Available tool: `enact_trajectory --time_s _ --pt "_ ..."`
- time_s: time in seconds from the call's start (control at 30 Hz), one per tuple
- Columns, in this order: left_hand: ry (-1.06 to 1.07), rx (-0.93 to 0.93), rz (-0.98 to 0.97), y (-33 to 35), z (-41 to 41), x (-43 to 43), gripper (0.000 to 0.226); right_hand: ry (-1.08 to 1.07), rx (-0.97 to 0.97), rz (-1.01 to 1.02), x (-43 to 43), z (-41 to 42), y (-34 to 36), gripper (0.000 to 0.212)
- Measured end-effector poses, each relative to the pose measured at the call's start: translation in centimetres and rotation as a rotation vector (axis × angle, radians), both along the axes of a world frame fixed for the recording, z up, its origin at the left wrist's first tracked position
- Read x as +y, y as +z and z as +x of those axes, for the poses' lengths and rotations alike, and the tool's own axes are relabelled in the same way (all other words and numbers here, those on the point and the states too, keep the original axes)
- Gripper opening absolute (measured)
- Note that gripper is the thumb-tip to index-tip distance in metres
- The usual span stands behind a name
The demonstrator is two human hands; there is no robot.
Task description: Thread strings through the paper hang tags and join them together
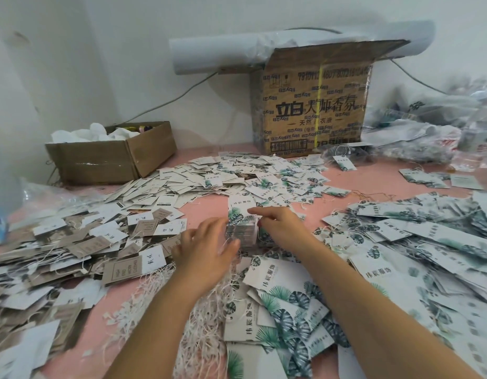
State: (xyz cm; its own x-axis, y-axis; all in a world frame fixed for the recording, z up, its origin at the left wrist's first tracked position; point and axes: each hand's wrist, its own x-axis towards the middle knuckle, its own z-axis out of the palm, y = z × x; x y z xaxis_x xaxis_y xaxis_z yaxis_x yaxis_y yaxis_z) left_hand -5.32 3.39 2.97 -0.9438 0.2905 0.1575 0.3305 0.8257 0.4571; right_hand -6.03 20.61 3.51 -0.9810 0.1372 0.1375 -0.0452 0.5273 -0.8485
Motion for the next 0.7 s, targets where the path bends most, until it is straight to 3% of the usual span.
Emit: enact_trajectory --time_s 0.13,0.27,0.47,0.57,0.7 --pt "-0.07 0.078 -0.261 -1.8 -0.3 0.3 0.063 -0.011 0.017 0.106 -0.1 0.0 0.1 0.034" --pt "-0.069 0.114 -0.248 -2.4 -0.8 0.2 0.063 -0.04 0.024 0.065 0.0 0.0 0.3 0.034" --pt "-0.047 0.151 -0.175 -2.0 -0.6 0.3 0.061 -0.163 0.163 -0.321 0.9 0.0 1.2 0.027" --pt "-0.026 0.135 0.09 -1.2 -0.1 0.9 0.063 -0.016 0.15 -0.336 1.2 0.7 2.4 0.018" --pt "-0.082 -0.195 0.778 0.7 0.8 1.2 0.049 0.197 0.122 -0.242 1.7 1.0 3.0 0.016"
